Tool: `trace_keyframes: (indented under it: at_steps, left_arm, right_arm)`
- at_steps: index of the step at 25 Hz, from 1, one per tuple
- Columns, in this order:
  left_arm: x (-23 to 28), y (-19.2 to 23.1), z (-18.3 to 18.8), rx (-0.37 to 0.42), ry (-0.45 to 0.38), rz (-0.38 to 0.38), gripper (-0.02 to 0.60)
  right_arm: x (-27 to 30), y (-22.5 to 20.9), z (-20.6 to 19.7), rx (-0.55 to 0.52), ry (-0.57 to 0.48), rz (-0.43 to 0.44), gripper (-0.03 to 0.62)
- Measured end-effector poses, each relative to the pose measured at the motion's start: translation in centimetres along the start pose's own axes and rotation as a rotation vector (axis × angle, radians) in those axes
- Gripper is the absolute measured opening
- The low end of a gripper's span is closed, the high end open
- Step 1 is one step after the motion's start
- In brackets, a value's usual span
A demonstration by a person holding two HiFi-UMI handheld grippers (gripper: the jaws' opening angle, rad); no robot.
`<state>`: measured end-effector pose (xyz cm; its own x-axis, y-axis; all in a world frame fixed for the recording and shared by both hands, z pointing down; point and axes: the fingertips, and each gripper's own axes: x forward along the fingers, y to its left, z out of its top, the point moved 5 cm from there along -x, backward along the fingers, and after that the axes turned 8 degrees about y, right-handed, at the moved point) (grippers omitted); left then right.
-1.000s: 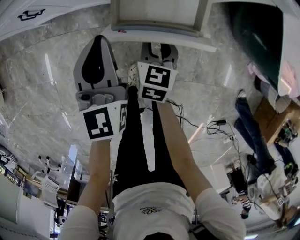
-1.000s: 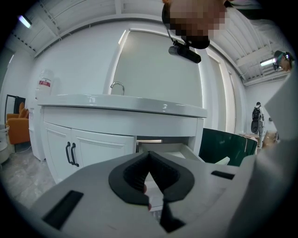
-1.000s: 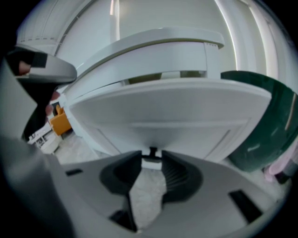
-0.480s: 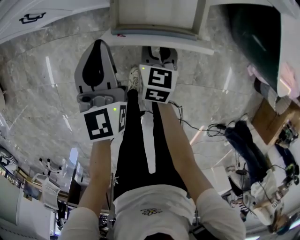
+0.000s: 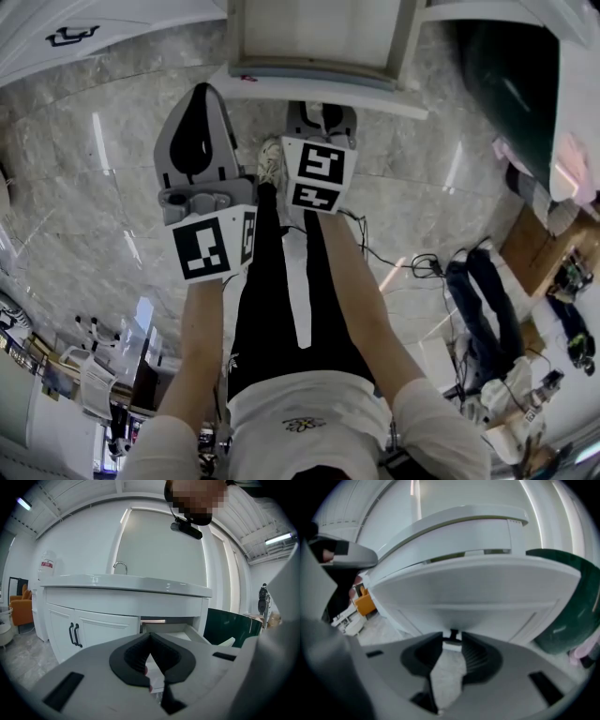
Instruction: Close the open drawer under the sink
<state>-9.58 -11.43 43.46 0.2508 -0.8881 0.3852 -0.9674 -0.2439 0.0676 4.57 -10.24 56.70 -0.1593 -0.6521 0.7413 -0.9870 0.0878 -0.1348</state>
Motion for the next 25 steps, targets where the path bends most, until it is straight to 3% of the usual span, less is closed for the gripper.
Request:
trace_keyframes:
  at_steps: [25]
  left_arm:
    - [1.6,0.6,2.6,0.018,-0.002,0.035,0.018]
  right_arm:
    - [-2.7,-0.1,2.8,-0.116,-0.002,0.053,0.137]
